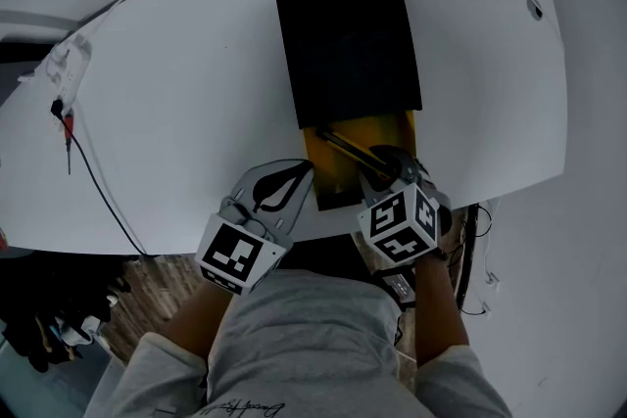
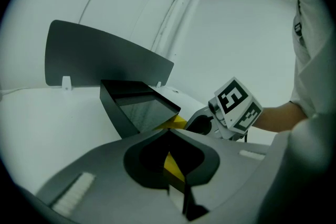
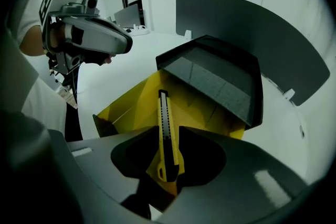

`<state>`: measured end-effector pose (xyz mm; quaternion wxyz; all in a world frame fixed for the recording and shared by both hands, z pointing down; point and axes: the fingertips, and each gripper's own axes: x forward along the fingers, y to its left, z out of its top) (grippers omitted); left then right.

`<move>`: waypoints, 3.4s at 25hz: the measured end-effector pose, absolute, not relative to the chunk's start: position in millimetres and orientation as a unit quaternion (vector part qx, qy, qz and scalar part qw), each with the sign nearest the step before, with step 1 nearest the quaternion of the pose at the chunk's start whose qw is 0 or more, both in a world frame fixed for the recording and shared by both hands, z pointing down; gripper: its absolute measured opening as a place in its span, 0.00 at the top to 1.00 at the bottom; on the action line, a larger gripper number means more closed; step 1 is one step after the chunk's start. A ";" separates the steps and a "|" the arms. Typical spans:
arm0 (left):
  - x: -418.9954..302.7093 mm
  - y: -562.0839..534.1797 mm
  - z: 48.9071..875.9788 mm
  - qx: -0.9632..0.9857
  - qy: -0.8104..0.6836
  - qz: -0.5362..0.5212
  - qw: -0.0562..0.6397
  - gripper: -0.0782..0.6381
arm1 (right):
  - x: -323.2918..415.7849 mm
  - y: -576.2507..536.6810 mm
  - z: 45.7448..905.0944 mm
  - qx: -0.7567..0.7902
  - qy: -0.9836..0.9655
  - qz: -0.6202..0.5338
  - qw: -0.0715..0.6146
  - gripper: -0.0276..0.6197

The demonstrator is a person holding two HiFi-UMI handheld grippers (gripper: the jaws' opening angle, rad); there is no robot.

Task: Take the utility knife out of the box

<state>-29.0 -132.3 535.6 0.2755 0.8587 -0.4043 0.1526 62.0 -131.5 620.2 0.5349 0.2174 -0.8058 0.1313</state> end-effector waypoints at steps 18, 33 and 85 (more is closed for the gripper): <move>-38.8 -132.1 551.2 0.850 -0.410 0.157 0.291 0.89 | 59.2 -125.0 649.5 0.147 -0.775 0.115 0.604 0.72; -40.3 -132.9 556.3 0.849 -0.413 0.152 0.293 0.89 | 58.8 -126.4 651.4 0.143 -0.766 0.129 0.613 0.75; -29.5 -137.4 463.1 0.870 -0.422 0.131 0.219 0.89 | 70.8 -131.5 521.8 0.287 -0.847 0.161 0.418 0.75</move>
